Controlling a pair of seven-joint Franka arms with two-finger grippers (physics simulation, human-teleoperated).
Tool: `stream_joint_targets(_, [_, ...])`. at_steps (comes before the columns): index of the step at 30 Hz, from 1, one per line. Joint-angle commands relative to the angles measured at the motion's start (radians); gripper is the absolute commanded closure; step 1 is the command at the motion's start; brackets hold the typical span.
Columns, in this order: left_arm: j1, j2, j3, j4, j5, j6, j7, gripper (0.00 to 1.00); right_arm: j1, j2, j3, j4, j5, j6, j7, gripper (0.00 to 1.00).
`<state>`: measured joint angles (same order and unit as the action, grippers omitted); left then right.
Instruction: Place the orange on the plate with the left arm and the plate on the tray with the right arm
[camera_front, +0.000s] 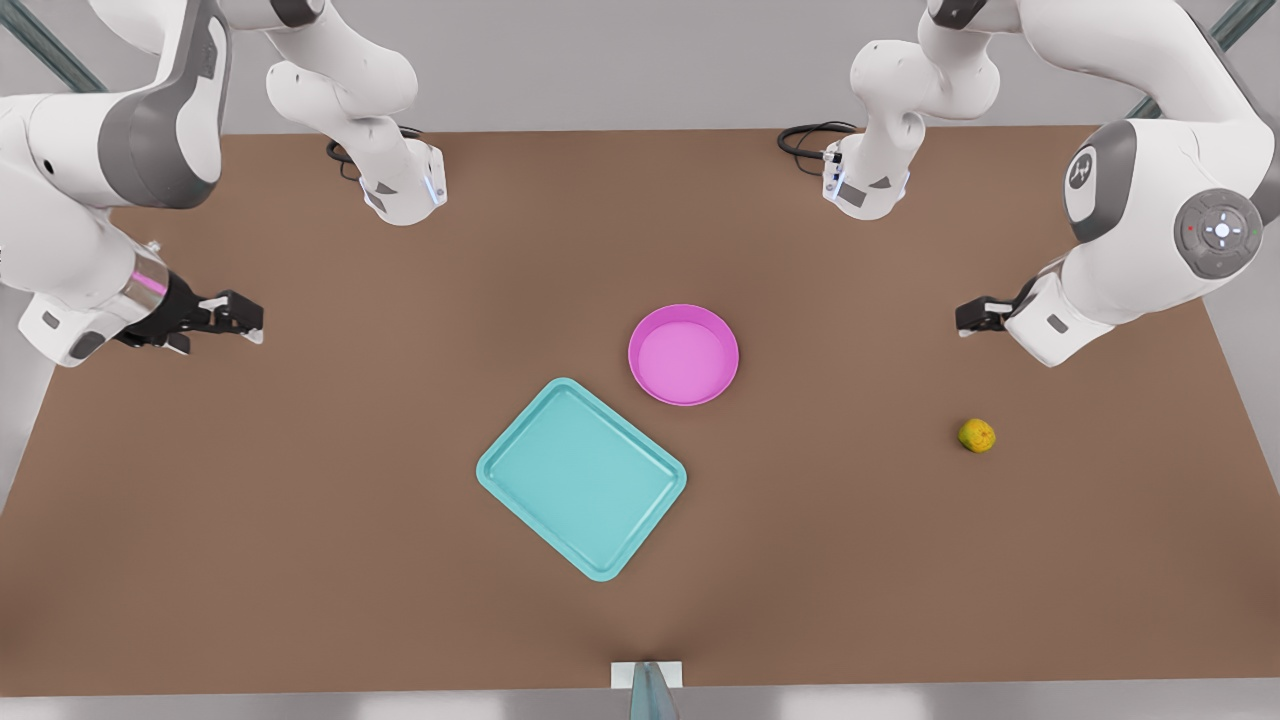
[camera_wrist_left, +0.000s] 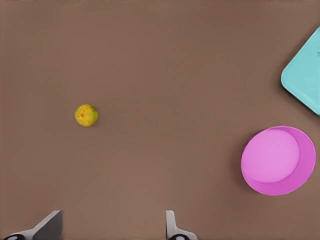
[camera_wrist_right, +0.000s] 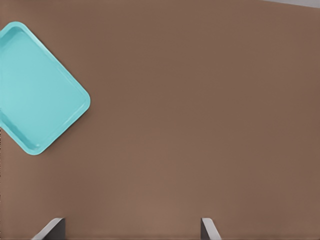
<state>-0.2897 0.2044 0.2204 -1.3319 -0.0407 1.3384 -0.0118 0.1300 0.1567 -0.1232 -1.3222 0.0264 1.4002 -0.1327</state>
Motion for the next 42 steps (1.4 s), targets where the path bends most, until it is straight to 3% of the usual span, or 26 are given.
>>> stream_joint_targets(1, [0.001, -0.002, 0.001, 0.000, -0.002, 0.016, 0.021, 0.00, 0.002, 0.000, 0.000, 0.004, 0.006, -0.029, 0.005, 0.00])
stream_joint_targets(5, [0.029, 0.030, 0.002, -0.075, -0.005, 0.088, 0.006, 0.00, 0.005, 0.003, 0.000, 0.006, -0.019, -0.020, 0.001, 0.00])
stream_joint_targets(6, [0.038, 0.102, 0.013, -0.066, 0.002, 0.122, 0.010, 0.00, 0.007, 0.001, 0.000, 0.008, -0.020, -0.020, 0.001, 0.00])
stream_joint_targets(8, [0.075, 0.190, 0.027, -0.078, -0.002, 0.329, 0.019, 0.00, 0.010, 0.003, 0.004, 0.006, -0.037, -0.015, 0.002, 0.00])
stream_joint_targets(11, [0.136, 0.240, 0.027, -0.328, -0.008, 0.734, 0.042, 0.00, 0.000, -0.006, 0.007, -0.002, -0.045, 0.000, 0.001, 0.00])
stream_joint_targets(15, [0.181, 0.299, 0.027, -0.383, -0.008, 0.844, 0.136, 0.00, -0.001, -0.011, 0.007, -0.008, -0.045, -0.001, 0.002, 0.00])
stream_joint_targets(26, [0.231, 0.323, 0.027, -0.532, -0.005, 0.933, 0.179, 0.00, -0.010, -0.023, 0.008, -0.048, -0.045, -0.006, 0.001, 0.00])
stream_joint_targets(42, [0.234, 0.411, 0.027, -0.533, -0.007, 0.970, 0.179, 0.00, -0.006, 0.023, 0.007, -0.054, -0.053, -0.010, 0.015, 0.00])
